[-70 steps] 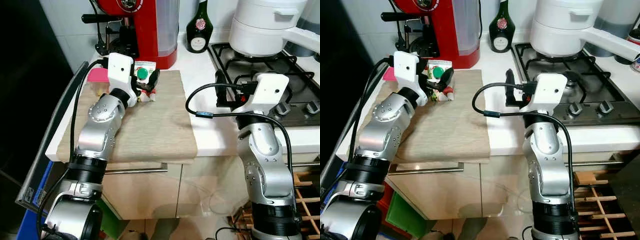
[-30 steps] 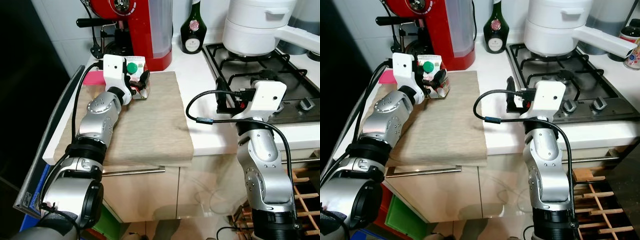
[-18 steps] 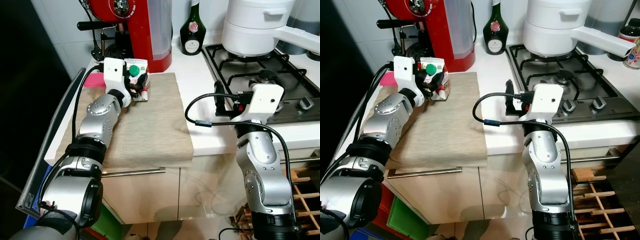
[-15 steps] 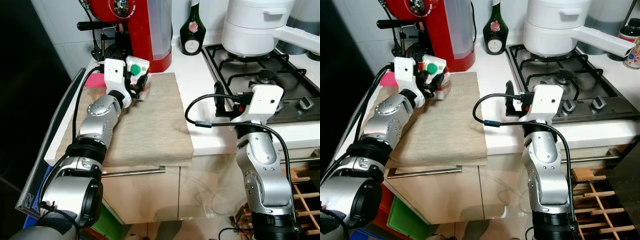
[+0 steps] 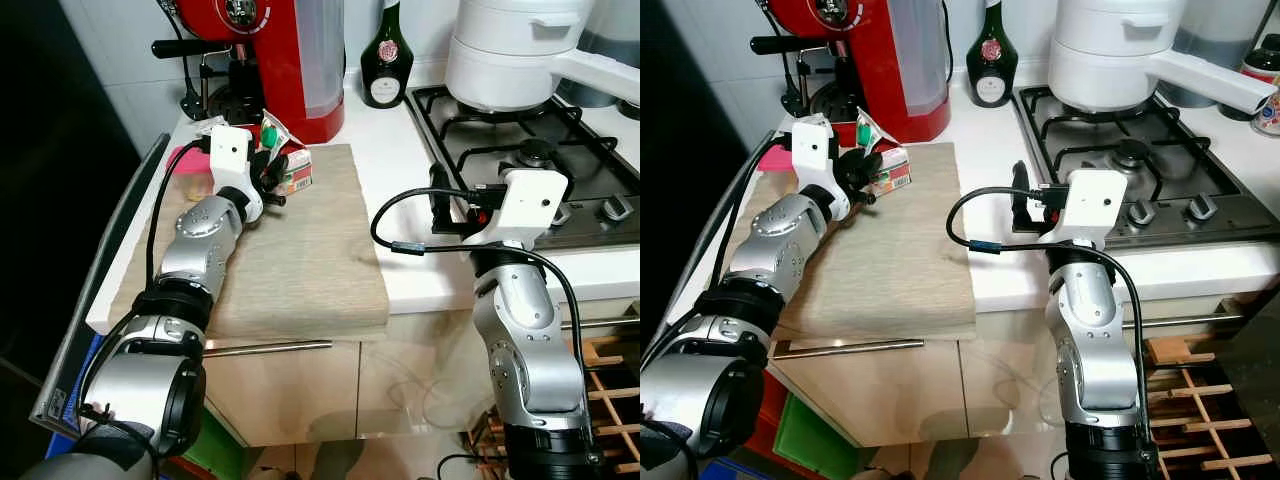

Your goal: Restocking fridge

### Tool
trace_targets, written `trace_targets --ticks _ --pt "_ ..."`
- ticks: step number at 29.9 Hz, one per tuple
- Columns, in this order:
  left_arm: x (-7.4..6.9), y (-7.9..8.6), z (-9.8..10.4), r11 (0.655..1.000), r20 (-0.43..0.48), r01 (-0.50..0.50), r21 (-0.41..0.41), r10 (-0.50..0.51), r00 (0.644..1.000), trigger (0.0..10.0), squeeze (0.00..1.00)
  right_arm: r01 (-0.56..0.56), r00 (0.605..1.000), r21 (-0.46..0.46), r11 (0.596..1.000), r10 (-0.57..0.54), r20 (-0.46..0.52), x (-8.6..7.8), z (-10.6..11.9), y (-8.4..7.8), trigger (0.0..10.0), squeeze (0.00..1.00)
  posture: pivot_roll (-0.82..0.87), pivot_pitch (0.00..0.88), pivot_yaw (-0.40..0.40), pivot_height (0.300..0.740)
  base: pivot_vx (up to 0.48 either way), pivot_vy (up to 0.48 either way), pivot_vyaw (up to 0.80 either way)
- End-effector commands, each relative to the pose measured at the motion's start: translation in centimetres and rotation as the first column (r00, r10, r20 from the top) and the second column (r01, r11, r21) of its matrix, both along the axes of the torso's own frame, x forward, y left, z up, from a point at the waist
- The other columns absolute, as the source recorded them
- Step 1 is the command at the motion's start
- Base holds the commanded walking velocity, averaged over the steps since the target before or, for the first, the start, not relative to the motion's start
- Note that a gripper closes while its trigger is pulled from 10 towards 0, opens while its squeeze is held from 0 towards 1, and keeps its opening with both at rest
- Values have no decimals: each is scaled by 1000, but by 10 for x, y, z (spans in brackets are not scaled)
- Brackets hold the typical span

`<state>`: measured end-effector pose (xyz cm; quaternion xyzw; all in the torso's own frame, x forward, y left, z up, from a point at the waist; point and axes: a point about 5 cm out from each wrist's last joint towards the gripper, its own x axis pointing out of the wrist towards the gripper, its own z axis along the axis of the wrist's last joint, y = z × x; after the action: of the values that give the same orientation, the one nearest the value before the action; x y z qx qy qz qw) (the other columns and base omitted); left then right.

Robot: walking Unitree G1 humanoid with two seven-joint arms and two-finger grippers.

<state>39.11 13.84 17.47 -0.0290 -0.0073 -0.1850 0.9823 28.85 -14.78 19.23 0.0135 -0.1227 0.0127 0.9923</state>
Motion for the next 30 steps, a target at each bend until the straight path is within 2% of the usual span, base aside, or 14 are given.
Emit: trace_targets --ticks 1,11,12,14,15,21,25,29,30 --pt "2 0 9 1000 32 11 3 -11 999 0 0 2 1000 -3 1000 -2 16 0 3 1 10000 0 -85 0 135 740 0 0 0" --pt "4 -5 35 996 125 51 -78 -41 991 0 0 -3 1000 -9 1000 3 19 3 3 1 10000 0 -82 0 126 740 0 0 0" --pt "3 -7 44 992 158 71 -100 -55 986 0 0 -4 1000 -11 1000 5 22 4 4 1 10000 0 -83 0 125 740 0 0 0" --pt "3 -8 48 991 172 79 -108 -60 983 0 0 -5 1000 -12 1000 5 22 4 4 1 10000 0 -83 0 125 740 0 0 0" --pt "2 -12 60 985 214 110 -131 -80 974 0 0 -9 1000 -15 1000 9 27 5 5 2 10000 0 -81 0 120 740 0 0 0" --pt "-2 -16 81 973 286 166 -158 -116 951 0 0 -14 999 -16 1000 14 35 7 7 3 10000 0 -77 0 116 740 0 0 0" --pt "-6 -14 93 972 314 172 -157 -116 942 0 0 -16 999 -17 1000 16 41 8 8 4 10000 0 -75 0 114 740 0 0 0" --pt "-7 -11 92 978 299 162 -134 -116 947 0 0 -16 999 -17 1000 17 44 9 8 4 10000 0 -73 0 111 740 0 0 0" --pt "-8 -12 86 986 288 144 -85 -114 951 745 0 -18 999 -17 1000 19 44 9 8 4 10000 0 -71 0 107 740 0 0 0"
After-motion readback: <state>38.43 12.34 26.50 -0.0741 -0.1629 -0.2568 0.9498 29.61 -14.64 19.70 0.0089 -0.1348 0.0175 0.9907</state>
